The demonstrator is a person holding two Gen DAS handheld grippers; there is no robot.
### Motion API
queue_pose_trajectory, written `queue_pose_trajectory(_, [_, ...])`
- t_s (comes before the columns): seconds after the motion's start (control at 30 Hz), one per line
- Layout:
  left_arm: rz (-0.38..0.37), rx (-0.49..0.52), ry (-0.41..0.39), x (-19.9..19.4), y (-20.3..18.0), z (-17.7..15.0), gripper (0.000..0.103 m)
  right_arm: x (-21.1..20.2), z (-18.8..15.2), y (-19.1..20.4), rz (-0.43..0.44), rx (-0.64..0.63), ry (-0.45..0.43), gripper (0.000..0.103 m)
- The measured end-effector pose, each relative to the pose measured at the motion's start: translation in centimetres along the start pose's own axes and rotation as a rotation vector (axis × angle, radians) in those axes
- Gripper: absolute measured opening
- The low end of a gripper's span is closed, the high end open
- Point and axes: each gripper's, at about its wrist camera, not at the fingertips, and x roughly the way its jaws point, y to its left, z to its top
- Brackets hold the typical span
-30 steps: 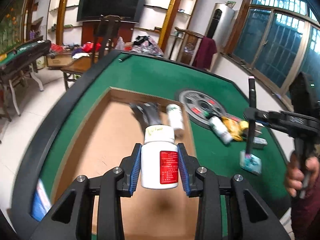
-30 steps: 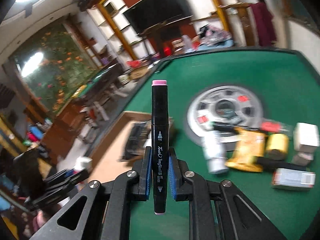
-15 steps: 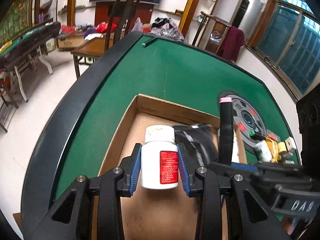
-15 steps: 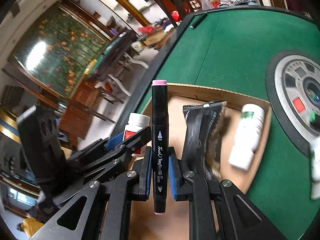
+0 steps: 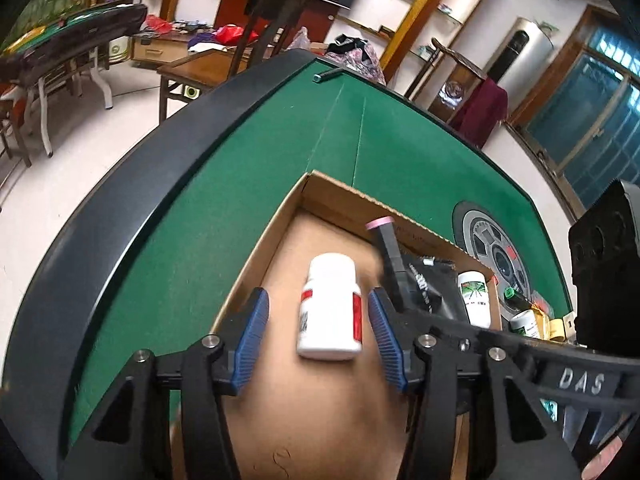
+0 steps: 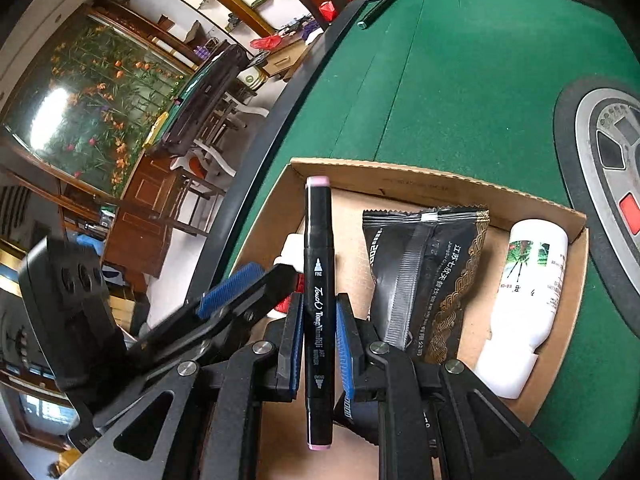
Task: Organize objects
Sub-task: 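Carry the bottle to the tray with the left gripper while the right gripper brings a black marker, then grasp another white pill bottle with the left gripper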
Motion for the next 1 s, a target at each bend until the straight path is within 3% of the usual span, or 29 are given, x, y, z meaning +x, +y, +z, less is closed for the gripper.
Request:
queue_pose_trajectory(0.1, [-0.008,-0.066,-0.037,-1.0,0.3,-0.8,0.057,-0.2,-0.2,-0.5,0.025,0.026,0.007,0.02])
queue_pose_trajectory(0.23, [-0.05,-0.141,-0.094,-2.3,0.8,-1.9,0.073,-0.8,-0.7,-1.0,0.055,0.054,-0.006,0.022])
queue_pose_trajectory(0.37, [-0.081,-0.152,-0.119,-3.6,0.5,-2.4,0.075,-4.8,-1.3,-0.5,0.081,0.027,-0.068,0.026])
queue_pose_trajectory(0.4, [-0.074,-0.151,-0.128,-4.4,0.3,-2.4,0.075,-6.8,-1.8,-0.2,0.066,-0.01,-0.097,0.032])
queue_pose_trajectory(0.47, [-0.083,-0.141,-0.158,-6.2,-0.7,-2.2,0.076,-10.7,-2.8,-0.1,0.005,-0.074,-0.163,0.058])
queue_pose_trajectory(0.53, [-0.103,-0.105,-0.196,-8.3,-2.5,-2.3,0.089,-15.2,-4.3,-0.7,-0.077,-0.123,-0.273,0.091])
queue_pose_trajectory(0.63, [-0.134,-0.026,-0.238,-10.3,-6.6,-2.4,0.101,-21.3,-7.0,-3.5,-0.215,-0.131,-0.444,0.098])
queue_pose_trajectory(0.7, [-0.163,0.021,-0.215,-10.0,-9.4,-2.9,0.102,-24.1,-8.6,-6.2,-0.296,-0.102,-0.531,0.099])
queue_pose_trajectory(0.77, [-0.186,0.058,-0.144,-8.2,-12.3,-3.5,0.102,-25.4,-9.9,-8.4,-0.371,-0.059,-0.59,0.099])
queue_pose_trajectory(0.87, [-0.182,0.072,-0.035,-4.7,-15.5,-4.6,0.102,-26.4,-11.4,-12.8,-0.435,0.011,-0.624,0.099])
queue_pose_trajectory(1.0, [-0.168,0.078,0.04,-1.6,-18.3,-6.0,0.102,-26.9,-13.2,-17.1,-0.508,0.048,-0.656,0.099])
